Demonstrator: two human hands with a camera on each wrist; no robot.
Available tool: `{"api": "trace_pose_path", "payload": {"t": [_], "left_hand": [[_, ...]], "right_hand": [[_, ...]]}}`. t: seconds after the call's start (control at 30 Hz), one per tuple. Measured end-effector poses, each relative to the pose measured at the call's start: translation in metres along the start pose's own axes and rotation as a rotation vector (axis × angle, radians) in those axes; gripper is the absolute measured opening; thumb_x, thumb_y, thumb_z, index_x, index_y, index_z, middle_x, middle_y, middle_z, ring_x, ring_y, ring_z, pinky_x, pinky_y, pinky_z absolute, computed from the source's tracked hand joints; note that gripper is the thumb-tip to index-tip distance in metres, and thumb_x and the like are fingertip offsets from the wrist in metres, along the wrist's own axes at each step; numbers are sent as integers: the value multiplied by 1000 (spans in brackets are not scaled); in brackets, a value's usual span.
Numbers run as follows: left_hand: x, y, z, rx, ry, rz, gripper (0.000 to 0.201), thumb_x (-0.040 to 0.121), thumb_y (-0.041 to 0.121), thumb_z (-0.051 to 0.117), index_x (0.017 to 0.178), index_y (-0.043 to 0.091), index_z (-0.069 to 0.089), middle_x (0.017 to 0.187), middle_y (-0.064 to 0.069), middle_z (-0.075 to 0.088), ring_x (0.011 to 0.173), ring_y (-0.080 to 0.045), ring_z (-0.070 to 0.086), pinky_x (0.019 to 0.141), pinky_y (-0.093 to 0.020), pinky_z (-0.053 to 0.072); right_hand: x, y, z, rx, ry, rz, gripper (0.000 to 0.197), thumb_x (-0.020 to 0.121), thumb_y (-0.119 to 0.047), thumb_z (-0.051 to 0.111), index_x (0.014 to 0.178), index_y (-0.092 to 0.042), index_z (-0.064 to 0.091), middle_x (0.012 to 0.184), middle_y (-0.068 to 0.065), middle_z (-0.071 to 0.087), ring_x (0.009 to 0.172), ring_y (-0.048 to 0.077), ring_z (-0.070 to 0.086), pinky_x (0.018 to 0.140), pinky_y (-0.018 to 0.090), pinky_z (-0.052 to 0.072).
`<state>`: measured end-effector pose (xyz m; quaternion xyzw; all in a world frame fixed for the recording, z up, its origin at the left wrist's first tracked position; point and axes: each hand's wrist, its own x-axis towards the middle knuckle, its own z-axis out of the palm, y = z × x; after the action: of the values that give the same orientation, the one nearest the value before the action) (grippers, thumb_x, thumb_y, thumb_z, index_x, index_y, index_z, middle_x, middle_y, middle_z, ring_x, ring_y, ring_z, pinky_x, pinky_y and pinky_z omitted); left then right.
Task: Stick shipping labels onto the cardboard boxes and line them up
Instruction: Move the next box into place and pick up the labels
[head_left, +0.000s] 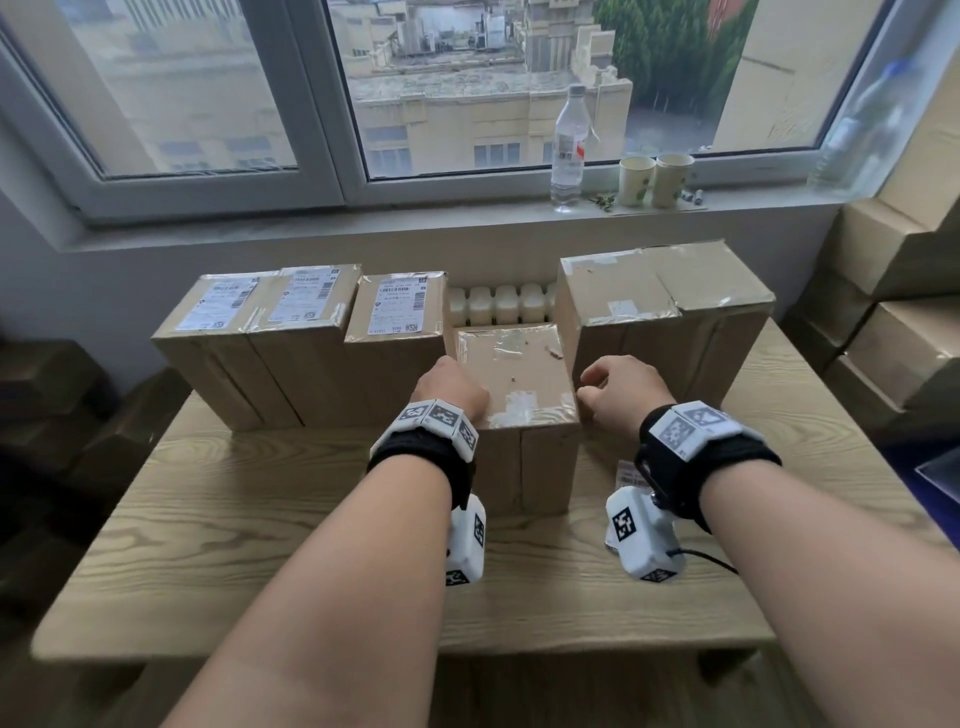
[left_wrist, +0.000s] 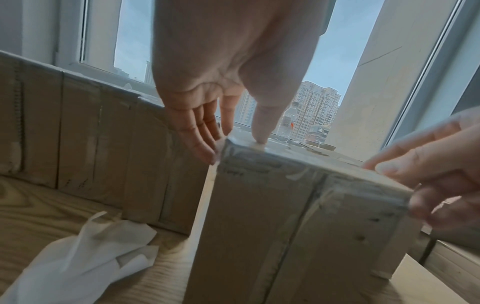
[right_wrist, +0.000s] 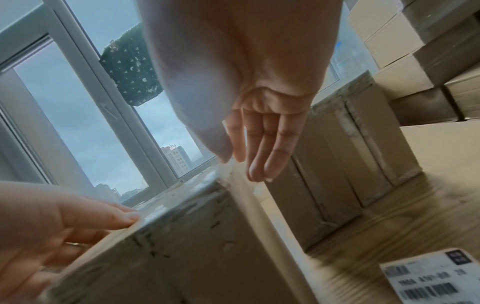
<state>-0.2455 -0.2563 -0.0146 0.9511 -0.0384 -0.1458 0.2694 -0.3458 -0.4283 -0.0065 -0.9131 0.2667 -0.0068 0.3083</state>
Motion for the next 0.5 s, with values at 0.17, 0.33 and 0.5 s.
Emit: {"api": "trace_pose_path", "payload": {"t": [0.17, 0.33, 0.5], "left_hand": [[5, -10, 18, -343, -11, -19, 53, 80, 36, 63, 128, 15, 53, 120, -2, 63, 110, -25, 59, 88, -28, 45], [20, -24, 39, -583, -47, -50, 56, 73, 56, 67, 106, 11, 66, 107, -1, 66, 96, -22, 62, 86, -30, 47], [36, -36, 55, -856, -82, -128, 90, 28, 61, 84, 102, 12, 73, 100, -5, 75, 94, -27, 71, 96, -45, 52]], "right_hand": [[-6, 42, 4, -26, 39, 98, 13, 85, -22, 60, 88, -25, 72, 102, 3, 72, 100, 24, 65, 90, 30, 50], [-2, 88, 35, -90, -1, 188, 4, 78, -29, 71, 77, -28, 68, 98, 1, 73, 98, 23, 65, 84, 27, 49], [3, 121, 87, -149, -87, 234, 9, 73, -27, 74, 77, -23, 66, 94, 4, 72, 95, 27, 65, 80, 29, 50]]}}
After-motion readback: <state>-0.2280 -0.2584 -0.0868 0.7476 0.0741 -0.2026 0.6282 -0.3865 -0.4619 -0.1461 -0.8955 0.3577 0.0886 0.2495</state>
